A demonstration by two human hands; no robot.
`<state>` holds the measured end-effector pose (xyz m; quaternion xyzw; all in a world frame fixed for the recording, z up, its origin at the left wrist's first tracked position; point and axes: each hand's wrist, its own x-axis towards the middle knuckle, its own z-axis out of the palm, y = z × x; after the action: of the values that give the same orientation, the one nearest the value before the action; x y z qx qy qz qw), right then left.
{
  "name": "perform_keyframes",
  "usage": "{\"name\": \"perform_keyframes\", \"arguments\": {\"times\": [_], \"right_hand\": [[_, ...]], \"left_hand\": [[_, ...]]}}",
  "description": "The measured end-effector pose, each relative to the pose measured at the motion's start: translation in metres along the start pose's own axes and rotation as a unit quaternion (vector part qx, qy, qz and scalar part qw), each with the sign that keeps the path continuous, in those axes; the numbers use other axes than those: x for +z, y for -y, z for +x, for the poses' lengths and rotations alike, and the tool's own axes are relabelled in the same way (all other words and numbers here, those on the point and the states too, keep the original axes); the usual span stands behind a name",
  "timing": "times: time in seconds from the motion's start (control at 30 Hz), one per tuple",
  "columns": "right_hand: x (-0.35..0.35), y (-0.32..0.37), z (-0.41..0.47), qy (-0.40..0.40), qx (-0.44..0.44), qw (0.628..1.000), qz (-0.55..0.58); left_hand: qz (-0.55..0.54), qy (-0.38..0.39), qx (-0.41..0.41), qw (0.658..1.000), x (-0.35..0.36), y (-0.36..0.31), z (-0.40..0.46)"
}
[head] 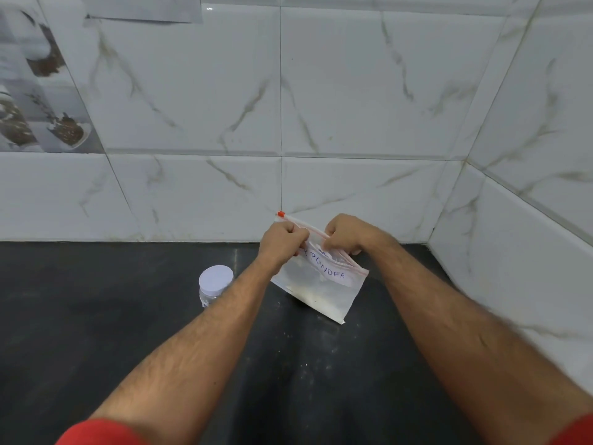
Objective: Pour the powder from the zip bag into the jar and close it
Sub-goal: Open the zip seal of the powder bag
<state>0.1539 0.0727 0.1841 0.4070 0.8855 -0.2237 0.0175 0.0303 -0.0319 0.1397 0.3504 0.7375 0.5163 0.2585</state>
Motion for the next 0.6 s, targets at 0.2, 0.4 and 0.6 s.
{"name": "perform_keyframes", "arguments": {"times": [0.2, 0.4, 0.6], "right_hand": [[-0.018, -0.010, 0.001, -0.145, 0.092, 0.980, -0.102], [-0.028, -0.011, 0.006, -0.148, 0.079, 0.986, -0.017], [-0.030, -0.021, 0.007, -0.174, 0.080, 0.981, 0.016]], "left_hand": [[0.336, -0.021, 0.004, 0.942, -0.034, -0.010, 0.004], [0.419, -0.061, 0.031, 0.905, -0.047, -0.026, 0.010], [0.429, -0.053, 0.020, 0.901, -0.047, -0.023, 0.017]]}}
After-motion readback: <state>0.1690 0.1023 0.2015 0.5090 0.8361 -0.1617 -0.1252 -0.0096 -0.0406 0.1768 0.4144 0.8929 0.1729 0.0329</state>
